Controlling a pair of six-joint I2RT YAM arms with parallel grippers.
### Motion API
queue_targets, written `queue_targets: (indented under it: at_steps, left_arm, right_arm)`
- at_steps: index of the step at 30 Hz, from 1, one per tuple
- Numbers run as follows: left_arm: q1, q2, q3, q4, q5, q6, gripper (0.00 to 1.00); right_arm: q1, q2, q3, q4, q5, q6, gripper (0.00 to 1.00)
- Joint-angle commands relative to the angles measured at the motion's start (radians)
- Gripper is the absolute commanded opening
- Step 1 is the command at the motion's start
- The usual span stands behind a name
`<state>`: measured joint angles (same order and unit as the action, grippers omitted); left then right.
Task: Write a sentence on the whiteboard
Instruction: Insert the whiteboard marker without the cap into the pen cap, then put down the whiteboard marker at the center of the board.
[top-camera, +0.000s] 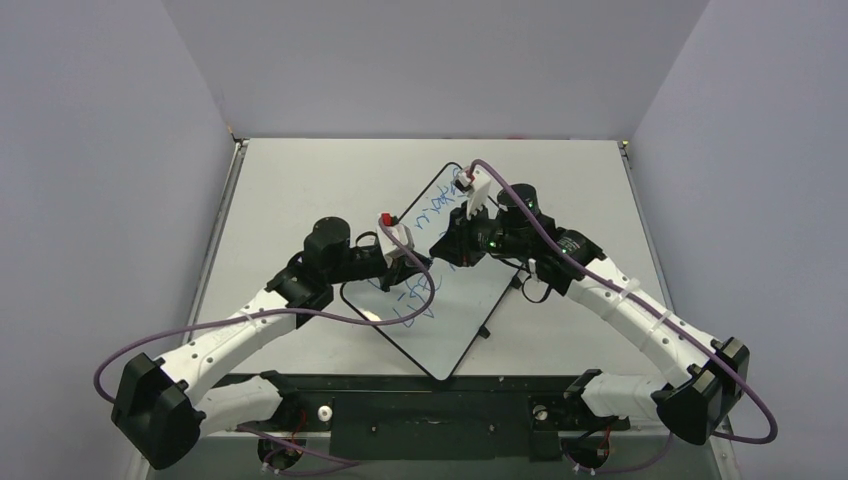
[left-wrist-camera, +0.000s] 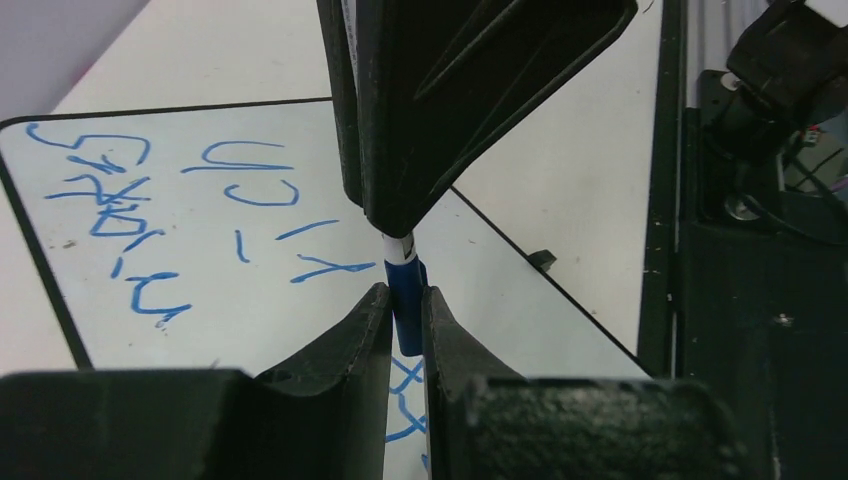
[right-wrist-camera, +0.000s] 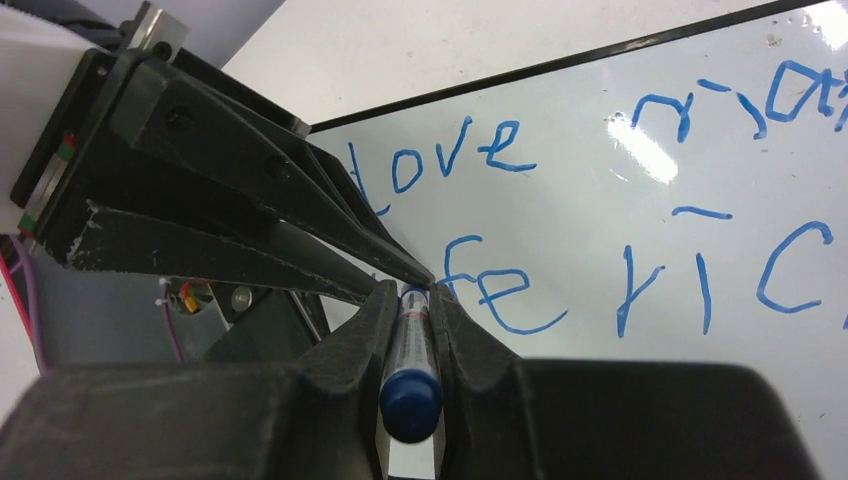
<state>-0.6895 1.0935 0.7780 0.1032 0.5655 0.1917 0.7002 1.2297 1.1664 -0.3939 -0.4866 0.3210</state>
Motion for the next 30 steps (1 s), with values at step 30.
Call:
queue_targets:
  at_steps: [30]
  left_arm:
    - [0.124,-0.051,0.172,0.243,0.247,-0.197,0.24]
  right_arm:
    - [0.016,-0.030,-0.015,0.006,0.078,0.048,0.00]
